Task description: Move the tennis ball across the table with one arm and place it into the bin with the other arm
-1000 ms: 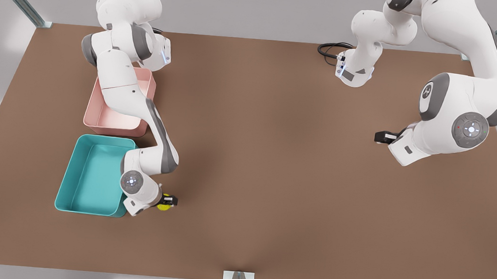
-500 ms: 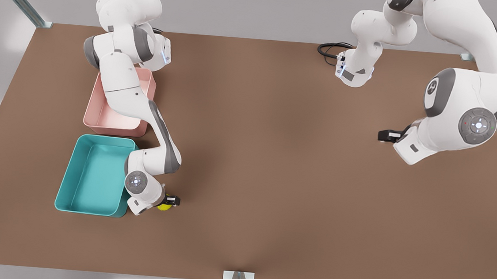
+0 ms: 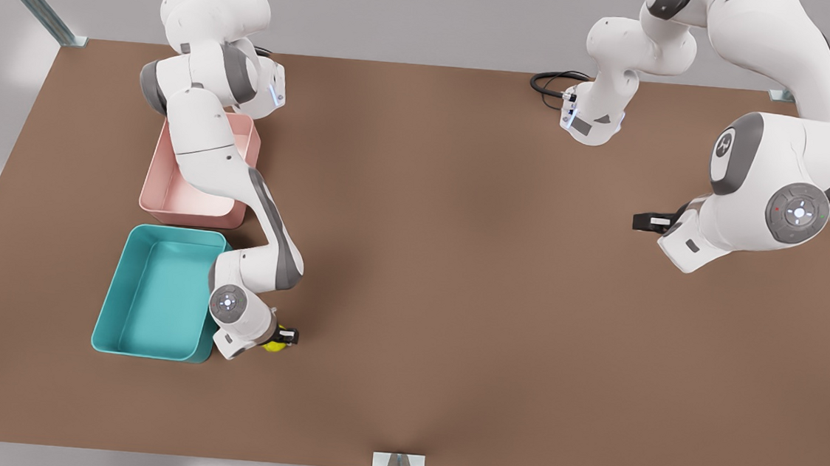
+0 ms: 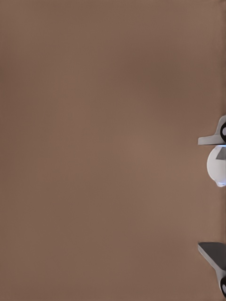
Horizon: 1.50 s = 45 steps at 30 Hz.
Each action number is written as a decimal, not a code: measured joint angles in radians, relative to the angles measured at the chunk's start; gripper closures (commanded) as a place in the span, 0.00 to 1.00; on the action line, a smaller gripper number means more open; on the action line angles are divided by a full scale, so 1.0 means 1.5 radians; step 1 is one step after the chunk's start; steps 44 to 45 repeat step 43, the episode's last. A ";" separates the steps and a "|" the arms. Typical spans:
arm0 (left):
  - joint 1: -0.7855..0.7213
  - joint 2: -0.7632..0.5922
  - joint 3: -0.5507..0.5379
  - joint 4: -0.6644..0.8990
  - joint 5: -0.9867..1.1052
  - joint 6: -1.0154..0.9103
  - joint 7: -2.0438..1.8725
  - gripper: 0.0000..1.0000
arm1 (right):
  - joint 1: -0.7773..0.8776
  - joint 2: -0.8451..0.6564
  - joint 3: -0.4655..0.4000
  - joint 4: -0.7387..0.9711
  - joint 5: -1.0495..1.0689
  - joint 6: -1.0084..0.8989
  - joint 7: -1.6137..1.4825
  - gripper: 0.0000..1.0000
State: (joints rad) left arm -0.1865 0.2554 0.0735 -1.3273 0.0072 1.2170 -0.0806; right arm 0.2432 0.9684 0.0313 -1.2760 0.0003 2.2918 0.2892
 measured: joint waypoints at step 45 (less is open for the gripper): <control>0.005 0.000 -0.002 0.000 -0.033 -0.002 -0.012 0.00 | -0.147 -0.567 0.003 -0.105 -0.022 -0.592 -0.212 0.00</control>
